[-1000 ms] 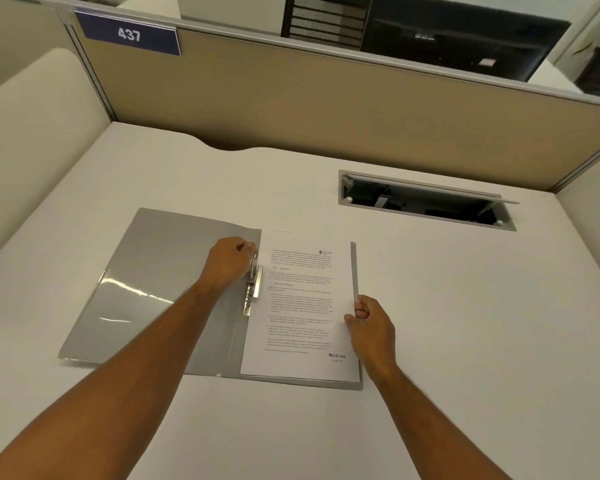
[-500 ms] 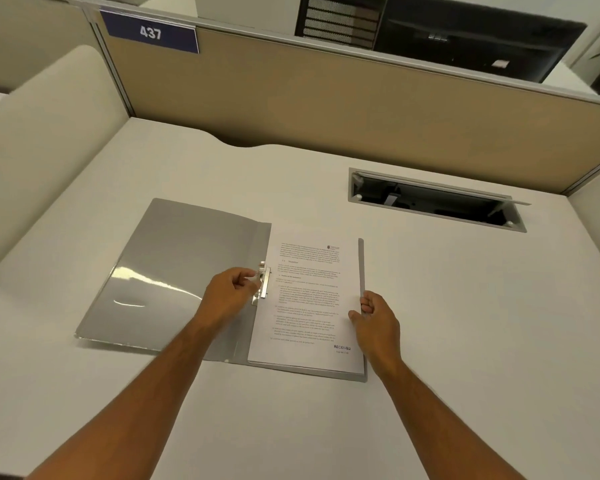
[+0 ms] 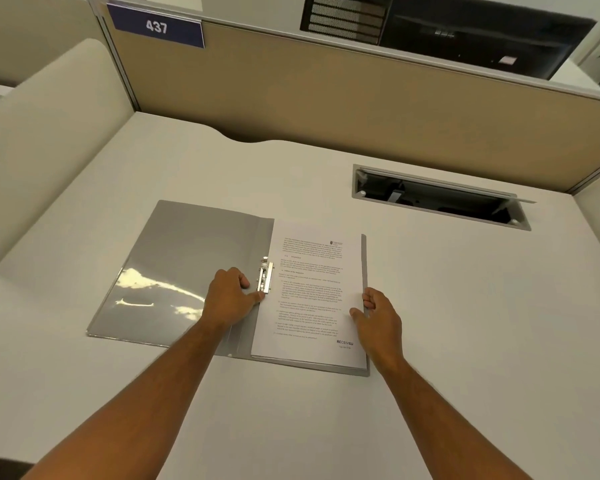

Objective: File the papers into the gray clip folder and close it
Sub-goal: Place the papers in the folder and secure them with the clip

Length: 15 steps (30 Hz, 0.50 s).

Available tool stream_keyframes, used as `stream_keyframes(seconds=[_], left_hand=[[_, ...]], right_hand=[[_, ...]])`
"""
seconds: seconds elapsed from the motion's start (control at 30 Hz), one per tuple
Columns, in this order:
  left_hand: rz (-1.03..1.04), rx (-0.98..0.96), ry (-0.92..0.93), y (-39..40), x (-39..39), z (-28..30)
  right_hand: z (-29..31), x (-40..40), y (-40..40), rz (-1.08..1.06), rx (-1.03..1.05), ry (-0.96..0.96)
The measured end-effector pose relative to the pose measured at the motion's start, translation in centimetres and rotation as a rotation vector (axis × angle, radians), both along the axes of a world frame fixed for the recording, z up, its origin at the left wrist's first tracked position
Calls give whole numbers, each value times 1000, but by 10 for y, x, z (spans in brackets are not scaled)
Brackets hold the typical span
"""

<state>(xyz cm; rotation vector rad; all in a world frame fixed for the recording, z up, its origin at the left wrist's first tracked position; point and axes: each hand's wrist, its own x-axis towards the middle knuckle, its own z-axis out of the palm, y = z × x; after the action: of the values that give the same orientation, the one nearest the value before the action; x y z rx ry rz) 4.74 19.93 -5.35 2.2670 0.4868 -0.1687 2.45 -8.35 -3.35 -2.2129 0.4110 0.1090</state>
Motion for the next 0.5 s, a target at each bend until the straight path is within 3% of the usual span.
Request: stream_keyframes(seconds=[0.5], left_hand=[[-90,-2,43,6,4,-2]], right_hand=[[1,-1,0,9,-12,-12]])
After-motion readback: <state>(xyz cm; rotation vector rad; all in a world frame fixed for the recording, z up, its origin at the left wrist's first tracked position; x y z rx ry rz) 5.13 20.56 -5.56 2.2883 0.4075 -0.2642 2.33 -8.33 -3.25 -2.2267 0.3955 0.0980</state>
